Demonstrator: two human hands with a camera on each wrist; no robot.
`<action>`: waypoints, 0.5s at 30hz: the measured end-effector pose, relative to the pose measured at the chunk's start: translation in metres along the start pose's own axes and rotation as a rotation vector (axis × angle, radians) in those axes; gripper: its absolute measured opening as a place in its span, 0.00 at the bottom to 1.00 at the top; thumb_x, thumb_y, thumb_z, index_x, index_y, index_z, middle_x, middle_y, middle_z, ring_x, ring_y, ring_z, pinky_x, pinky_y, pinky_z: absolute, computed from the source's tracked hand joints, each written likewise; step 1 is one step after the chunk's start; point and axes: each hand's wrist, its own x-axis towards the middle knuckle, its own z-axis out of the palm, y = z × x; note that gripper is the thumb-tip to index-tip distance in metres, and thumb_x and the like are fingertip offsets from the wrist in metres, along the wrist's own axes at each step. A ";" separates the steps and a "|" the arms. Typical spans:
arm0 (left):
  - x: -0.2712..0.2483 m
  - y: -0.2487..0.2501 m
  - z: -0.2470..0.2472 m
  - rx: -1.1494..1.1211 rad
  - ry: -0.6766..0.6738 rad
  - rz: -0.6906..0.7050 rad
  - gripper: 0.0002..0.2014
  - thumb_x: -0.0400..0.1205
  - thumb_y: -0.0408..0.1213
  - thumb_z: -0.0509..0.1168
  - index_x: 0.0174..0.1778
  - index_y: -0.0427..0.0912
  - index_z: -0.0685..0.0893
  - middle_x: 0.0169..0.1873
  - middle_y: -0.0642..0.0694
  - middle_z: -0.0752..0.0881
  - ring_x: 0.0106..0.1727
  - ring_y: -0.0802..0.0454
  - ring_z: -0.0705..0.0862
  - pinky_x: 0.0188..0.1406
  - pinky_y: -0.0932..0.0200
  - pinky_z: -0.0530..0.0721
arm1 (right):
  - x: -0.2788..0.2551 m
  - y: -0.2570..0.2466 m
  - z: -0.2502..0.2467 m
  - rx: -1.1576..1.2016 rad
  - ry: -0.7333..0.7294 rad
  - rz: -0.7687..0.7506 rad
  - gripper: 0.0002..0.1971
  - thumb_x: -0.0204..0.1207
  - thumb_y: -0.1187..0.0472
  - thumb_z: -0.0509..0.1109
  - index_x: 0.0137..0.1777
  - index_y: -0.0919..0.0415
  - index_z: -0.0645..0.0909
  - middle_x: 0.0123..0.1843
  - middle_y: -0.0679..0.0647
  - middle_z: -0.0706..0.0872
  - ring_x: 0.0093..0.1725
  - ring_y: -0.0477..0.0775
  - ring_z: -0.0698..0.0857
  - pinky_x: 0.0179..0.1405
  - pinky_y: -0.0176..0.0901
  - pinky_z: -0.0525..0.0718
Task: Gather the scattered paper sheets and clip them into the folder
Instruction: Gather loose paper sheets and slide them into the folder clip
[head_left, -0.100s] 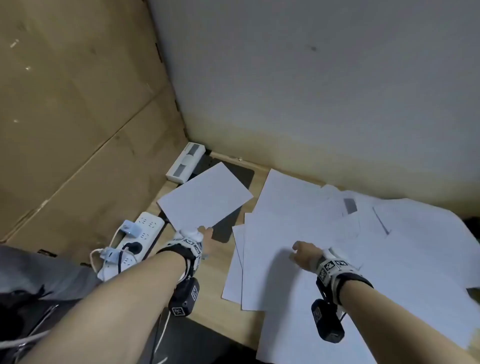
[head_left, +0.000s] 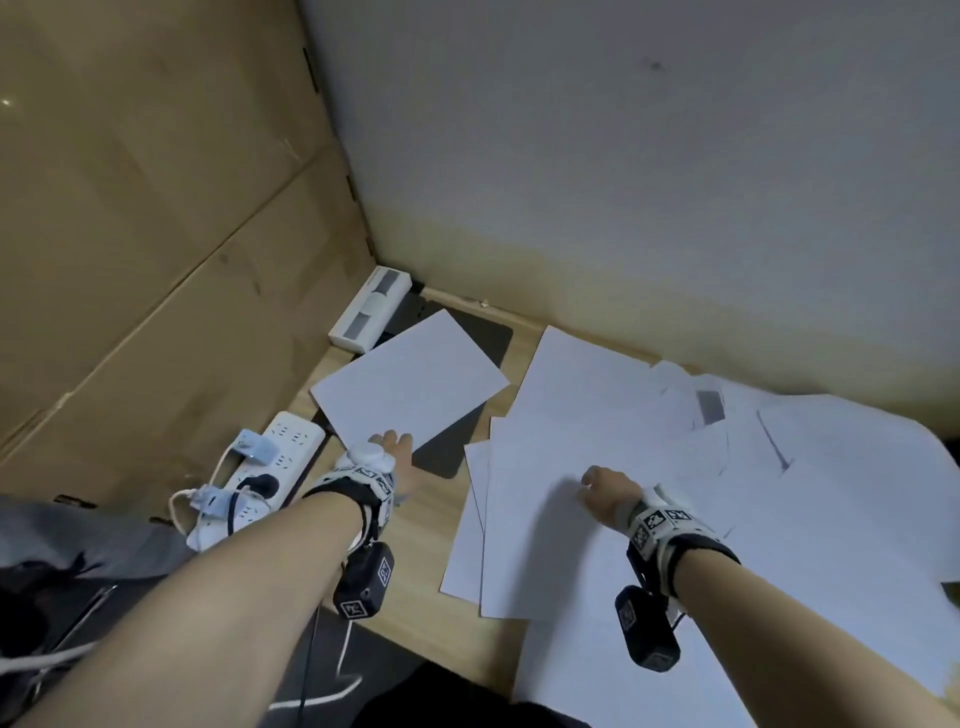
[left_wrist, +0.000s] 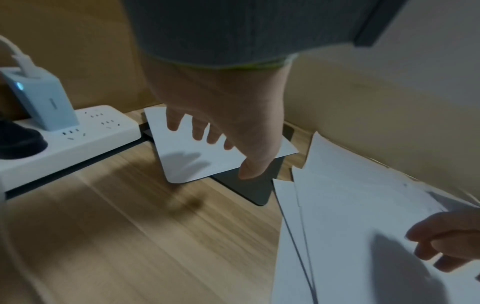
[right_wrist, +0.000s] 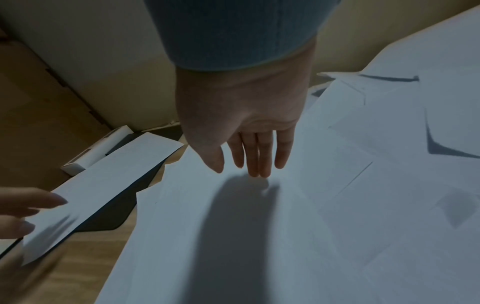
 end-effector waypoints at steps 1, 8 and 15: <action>0.004 -0.004 -0.001 0.022 0.025 -0.027 0.26 0.73 0.43 0.68 0.66 0.41 0.71 0.68 0.40 0.72 0.68 0.40 0.72 0.61 0.48 0.75 | 0.004 -0.003 -0.001 -0.002 -0.003 0.002 0.20 0.77 0.54 0.59 0.68 0.54 0.77 0.69 0.57 0.82 0.64 0.62 0.82 0.61 0.46 0.78; 0.040 -0.035 0.035 0.214 0.103 -0.061 0.36 0.85 0.34 0.58 0.85 0.33 0.45 0.84 0.30 0.44 0.86 0.34 0.48 0.81 0.43 0.59 | 0.028 -0.021 0.011 -0.039 0.010 -0.005 0.12 0.78 0.59 0.60 0.60 0.58 0.76 0.62 0.58 0.80 0.60 0.61 0.81 0.54 0.44 0.74; 0.054 -0.040 -0.007 0.481 -0.033 0.081 0.19 0.76 0.29 0.65 0.65 0.37 0.82 0.58 0.38 0.86 0.54 0.43 0.88 0.40 0.56 0.82 | 0.034 -0.048 0.008 0.056 0.015 0.019 0.06 0.81 0.59 0.57 0.49 0.57 0.74 0.57 0.59 0.82 0.52 0.60 0.80 0.48 0.44 0.74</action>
